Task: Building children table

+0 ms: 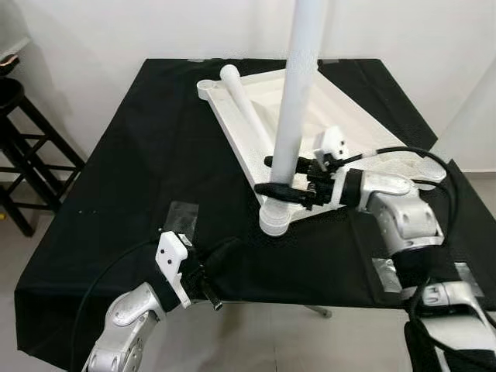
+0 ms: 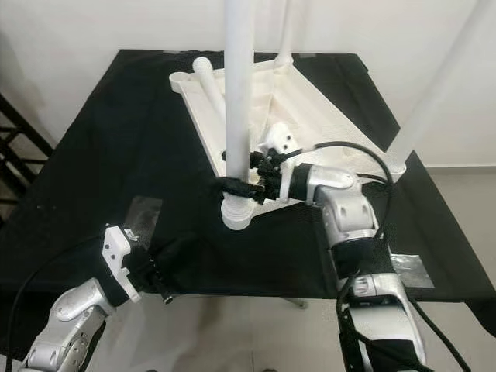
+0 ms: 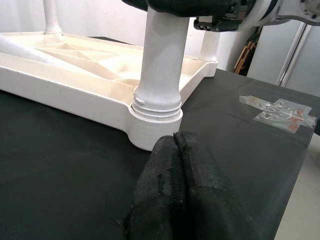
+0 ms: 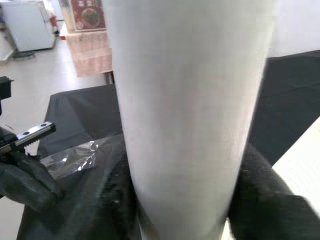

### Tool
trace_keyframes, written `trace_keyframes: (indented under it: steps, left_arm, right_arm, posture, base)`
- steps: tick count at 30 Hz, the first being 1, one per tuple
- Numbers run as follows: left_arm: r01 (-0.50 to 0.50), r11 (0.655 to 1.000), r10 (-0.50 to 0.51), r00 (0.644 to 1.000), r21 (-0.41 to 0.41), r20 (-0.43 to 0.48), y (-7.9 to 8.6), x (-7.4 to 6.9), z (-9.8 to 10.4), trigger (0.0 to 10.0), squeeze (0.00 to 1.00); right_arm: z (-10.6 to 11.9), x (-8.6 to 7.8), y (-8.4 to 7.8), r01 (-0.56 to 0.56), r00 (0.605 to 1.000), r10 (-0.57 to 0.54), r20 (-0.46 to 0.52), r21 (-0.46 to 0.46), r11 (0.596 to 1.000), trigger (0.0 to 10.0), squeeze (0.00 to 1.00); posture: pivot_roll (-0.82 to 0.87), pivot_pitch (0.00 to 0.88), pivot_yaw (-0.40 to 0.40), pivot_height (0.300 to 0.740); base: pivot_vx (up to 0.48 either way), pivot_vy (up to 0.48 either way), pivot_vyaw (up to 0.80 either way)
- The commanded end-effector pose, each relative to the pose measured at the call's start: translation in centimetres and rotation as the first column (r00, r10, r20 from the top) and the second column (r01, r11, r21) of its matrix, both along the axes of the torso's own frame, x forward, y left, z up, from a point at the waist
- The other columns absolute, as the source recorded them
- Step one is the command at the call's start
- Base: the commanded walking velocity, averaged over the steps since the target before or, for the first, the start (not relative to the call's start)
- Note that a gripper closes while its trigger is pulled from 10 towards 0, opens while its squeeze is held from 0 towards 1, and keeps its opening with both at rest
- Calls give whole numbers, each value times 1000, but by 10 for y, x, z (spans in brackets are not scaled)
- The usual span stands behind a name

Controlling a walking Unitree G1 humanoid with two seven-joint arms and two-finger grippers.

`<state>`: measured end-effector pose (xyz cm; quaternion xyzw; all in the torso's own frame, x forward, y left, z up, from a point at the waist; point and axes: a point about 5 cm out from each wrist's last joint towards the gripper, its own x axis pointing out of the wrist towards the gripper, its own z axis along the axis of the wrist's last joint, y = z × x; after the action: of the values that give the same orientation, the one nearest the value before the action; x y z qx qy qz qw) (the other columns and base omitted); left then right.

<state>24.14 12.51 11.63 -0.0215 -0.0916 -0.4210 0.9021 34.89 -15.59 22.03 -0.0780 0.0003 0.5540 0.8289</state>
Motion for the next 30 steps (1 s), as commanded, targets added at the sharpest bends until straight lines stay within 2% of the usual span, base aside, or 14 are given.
trace_keyframes:
  steps: [1,11,13,14,15,16,17,18,20,21,22,25,30]
  left_arm:
    - [3,1000,-3,1000,11,-18,0,-2,-5,10000,0]
    - [6,1000,-6,1000,11,-20,0,-2,-6,10000,0]
    - [8,1000,-8,1000,10,-20,0,-3,-6,10000,0]
    - [8,1000,-8,1000,10,-20,0,-3,-6,10000,0]
    - [8,1000,-8,1000,10,-20,1,-4,-6,10000,0]
    - [8,1000,-8,1000,10,-20,1,-4,-6,10000,0]
    - [8,1000,-8,1000,10,-20,2,-5,-5,10000,0]
    - [7,1000,-7,1000,10,-20,3,-5,-4,10000,0]
    - [7,1000,-7,1000,10,-20,3,-5,-4,10000,0]
    - [7,1000,-6,1000,11,-21,3,-5,-5,10000,0]
    - [8,1000,-8,1000,11,-23,3,-4,-5,10000,0]
    - [24,1000,-24,999,16,-26,3,-3,-5,10000,0]
    - [16,1000,-15,1000,14,-24,3,-3,-5,10000,0]
  right_arm:
    - [-3,-1,6,-76,997,77,-16,19,997,0,0]
    - [-12,-2,3,-70,997,71,-34,29,997,0,0]
    - [-30,-6,-2,89,995,-87,-48,39,995,0,0]
    - [-30,-6,-2,89,995,-87,-48,39,995,0,0]
    - [-44,-9,2,232,971,-228,-69,45,972,0,0]
    - [-44,-9,2,232,971,-228,-69,45,972,0,0]
    - [-81,-25,18,672,730,-659,-179,10,741,0,0]
    - [-92,-37,24,753,636,-732,-243,-9,657,0,0]
    - [-92,-37,24,753,636,-732,-243,-9,657,0,0]
    - [-96,-46,32,778,605,-757,-244,-19,628,0,0]
    - [-98,-48,36,771,614,-753,-235,-24,636,0,0]
    - [-93,-40,41,748,651,-741,-167,-23,663,0,0]
    - [-89,-37,45,741,662,-733,-158,-11,671,0,0]
  posture:
    - [38,110,4,740]
    - [37,111,4,740]
    - [33,116,-2,740]
    - [33,116,-2,740]
    - [29,117,-9,740]
    - [29,117,-9,740]
    - [34,129,-2,740]
    - [34,130,2,740]
    - [34,130,2,740]
    - [16,126,18,740]
    - [14,124,14,740]
    - [22,122,3,740]
    - [20,123,4,740]
  base:
    - [0,0,0]
    - [0,0,0]
    - [0,0,0]
    - [0,0,0]
    - [0,0,0]
    - [0,0,0]
    - [0,0,0]
    - [0,0,0]
    - [0,0,0]
    - [0,0,0]
    - [0,0,0]
    - [0,0,0]
    - [0,0,0]
